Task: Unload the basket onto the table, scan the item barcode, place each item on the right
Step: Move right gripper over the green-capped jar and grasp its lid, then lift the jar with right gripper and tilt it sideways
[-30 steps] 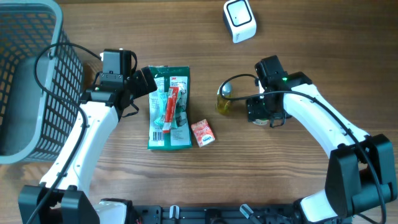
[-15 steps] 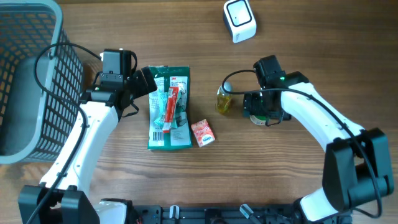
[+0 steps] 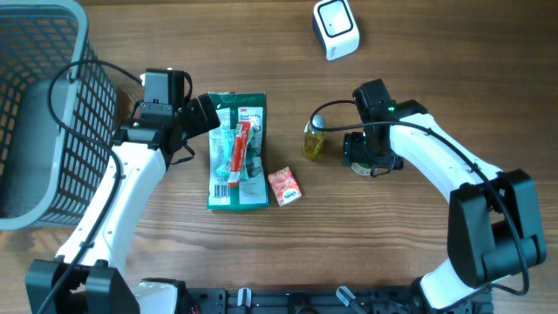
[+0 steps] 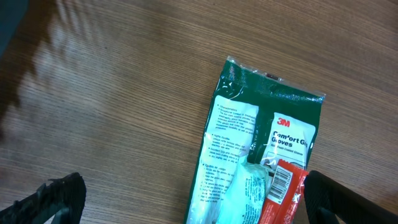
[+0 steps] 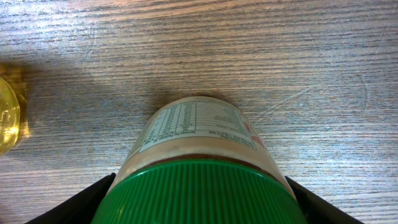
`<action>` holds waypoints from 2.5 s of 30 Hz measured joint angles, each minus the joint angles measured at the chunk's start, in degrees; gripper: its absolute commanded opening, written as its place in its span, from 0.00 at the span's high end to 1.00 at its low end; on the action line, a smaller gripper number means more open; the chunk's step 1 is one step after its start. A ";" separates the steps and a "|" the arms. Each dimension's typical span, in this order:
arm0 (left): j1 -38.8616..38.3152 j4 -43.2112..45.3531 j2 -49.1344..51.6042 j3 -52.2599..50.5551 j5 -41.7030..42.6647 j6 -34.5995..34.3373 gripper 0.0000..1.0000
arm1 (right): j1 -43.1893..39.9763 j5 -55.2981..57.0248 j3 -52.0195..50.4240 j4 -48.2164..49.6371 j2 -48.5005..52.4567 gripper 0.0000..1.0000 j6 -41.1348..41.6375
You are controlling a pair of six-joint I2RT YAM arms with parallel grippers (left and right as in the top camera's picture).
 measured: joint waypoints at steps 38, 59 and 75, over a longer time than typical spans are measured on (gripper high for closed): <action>0.00 0.00 0.00 0.00 0.00 0.00 0.00 | 0.00 -32.41 2.67 -17.31 -13.03 0.64 7.02; 0.00 0.00 0.00 0.00 0.00 0.00 0.00 | 0.00 -60.74 2.71 -25.22 -13.03 0.59 17.84; 0.00 0.00 0.00 0.00 0.00 0.00 0.00 | 0.00 -52.37 2.71 -19.96 -13.03 0.61 22.03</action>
